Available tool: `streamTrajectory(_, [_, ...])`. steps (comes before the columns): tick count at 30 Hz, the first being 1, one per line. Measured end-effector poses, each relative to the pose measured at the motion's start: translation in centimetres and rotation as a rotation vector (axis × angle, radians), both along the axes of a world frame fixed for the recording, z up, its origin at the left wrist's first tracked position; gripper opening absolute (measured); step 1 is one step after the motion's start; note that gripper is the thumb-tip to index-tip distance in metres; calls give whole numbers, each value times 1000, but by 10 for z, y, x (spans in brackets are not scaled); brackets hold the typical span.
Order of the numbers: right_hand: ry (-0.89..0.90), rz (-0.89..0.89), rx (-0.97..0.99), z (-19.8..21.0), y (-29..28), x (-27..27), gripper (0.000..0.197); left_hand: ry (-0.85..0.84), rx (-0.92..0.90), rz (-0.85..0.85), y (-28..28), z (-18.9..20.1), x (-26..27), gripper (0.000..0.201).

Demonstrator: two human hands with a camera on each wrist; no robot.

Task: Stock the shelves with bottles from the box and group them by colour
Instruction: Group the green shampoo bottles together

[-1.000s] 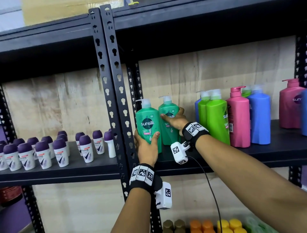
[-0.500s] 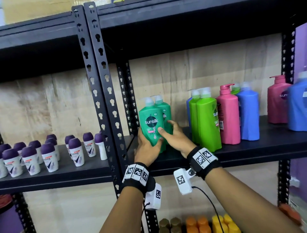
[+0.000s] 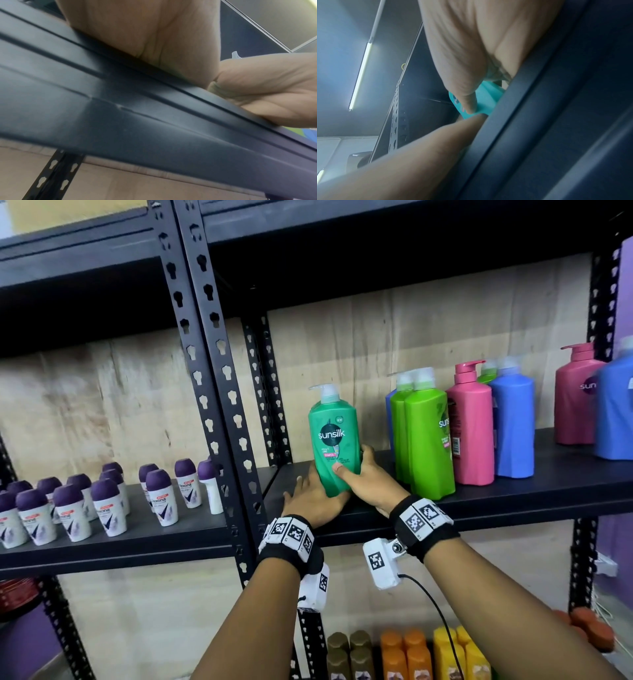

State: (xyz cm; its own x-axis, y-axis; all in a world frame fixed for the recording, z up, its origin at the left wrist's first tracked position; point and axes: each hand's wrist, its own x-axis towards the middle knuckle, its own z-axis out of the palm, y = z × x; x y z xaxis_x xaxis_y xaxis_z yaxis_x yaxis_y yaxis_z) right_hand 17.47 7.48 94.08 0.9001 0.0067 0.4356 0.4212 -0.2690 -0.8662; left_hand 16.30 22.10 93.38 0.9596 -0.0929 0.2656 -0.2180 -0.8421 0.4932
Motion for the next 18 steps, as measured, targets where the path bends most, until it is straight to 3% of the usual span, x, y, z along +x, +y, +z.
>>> streamTrajectory(11, [-43,-79,-83,-8,-1,5,72,-54,14,0,-1,0,-6,89])
streamTrajectory(18, [-167,-258,-60,-9,-3,-2,54,-203,-69,33,-4,-5,-13,58])
